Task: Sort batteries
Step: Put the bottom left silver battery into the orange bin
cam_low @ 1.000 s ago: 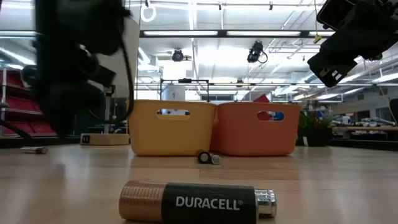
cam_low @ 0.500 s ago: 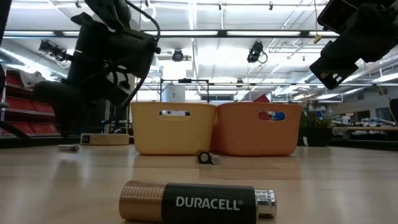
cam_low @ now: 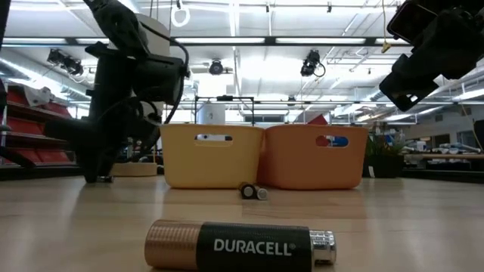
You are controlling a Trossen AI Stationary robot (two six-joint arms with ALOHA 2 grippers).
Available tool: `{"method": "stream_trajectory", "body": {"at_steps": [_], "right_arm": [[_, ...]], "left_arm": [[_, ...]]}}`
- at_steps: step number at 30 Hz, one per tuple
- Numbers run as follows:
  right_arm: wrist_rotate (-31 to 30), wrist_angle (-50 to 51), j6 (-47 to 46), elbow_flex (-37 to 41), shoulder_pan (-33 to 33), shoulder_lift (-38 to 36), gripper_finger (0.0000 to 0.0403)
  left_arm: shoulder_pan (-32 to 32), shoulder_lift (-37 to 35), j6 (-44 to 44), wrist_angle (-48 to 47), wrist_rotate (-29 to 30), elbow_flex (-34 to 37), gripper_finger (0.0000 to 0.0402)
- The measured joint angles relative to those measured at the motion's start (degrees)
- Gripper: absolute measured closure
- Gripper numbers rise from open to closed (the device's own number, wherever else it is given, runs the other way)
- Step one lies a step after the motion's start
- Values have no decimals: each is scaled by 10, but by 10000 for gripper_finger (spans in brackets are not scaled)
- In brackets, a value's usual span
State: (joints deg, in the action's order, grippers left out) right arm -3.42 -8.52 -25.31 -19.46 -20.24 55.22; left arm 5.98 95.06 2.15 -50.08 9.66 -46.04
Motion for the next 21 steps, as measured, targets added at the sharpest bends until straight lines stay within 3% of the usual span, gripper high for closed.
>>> {"method": "stream_trajectory", "body": {"at_steps": [5,10,16,21], "right_arm": [[0,0,0,0,5,0,286],[0,2,-2,0,2,0,286],[0,5,4,0,0,0,286],[0,3,8,0,0,0,286]], "left_arm": [[12,7,42,-16,-18,-40,302],[21,7,-51,-7,-41,-47,365],[10,8,-251,-114,-66,-83,366],[-30,1,-258,-136,-85,-155,366]]}}
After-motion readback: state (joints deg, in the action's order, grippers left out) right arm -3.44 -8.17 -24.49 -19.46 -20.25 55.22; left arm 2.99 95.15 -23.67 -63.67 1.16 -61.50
